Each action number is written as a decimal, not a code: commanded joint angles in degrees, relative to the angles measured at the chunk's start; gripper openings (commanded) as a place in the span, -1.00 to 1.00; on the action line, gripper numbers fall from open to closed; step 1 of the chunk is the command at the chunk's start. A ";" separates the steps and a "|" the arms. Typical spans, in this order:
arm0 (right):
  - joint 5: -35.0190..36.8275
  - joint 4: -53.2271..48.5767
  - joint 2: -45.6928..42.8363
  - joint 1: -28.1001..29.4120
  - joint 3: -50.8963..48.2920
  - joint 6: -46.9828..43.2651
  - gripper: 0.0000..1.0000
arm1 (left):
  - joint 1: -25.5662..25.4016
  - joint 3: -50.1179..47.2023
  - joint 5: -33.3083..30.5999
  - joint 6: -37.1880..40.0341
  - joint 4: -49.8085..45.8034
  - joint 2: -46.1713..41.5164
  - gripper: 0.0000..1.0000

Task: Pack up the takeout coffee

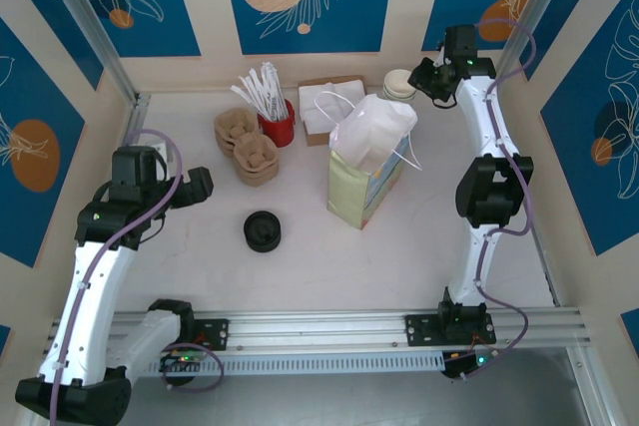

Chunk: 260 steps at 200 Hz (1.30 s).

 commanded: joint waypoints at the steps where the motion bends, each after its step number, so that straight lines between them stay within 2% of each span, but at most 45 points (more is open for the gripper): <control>1: 0.62 -0.53 0.93 0.54 1.26 -1.23 -0.47 | -0.28 1.60 0.34 0.27 -1.23 -0.93 1.00; 74: 2.94 -0.82 1.37 0.85 0.84 -0.86 -0.46 | -0.34 1.96 -0.31 0.55 -2.02 -1.32 0.99; 111: 5.35 -1.89 1.59 0.82 0.99 -0.63 -0.37 | -0.32 1.88 -0.30 0.45 -2.15 -1.63 0.99; 178: 5.12 -1.21 1.95 1.37 1.13 -0.72 -0.36 | -0.32 1.69 -0.50 0.35 -2.59 -1.81 0.99; 201: 4.99 -1.37 2.47 1.51 1.60 -0.65 -0.42 | -0.35 1.71 -0.55 0.45 -2.81 -2.14 0.99; 225: 4.94 -1.60 2.46 1.63 2.23 -0.71 -0.61 | -0.35 1.87 -0.81 0.61 -3.25 -2.38 0.99; 260: 5.56 -3.13 2.42 1.89 4.40 -1.29 -0.73 | -0.32 1.64 -0.81 0.53 -3.52 -2.66 0.99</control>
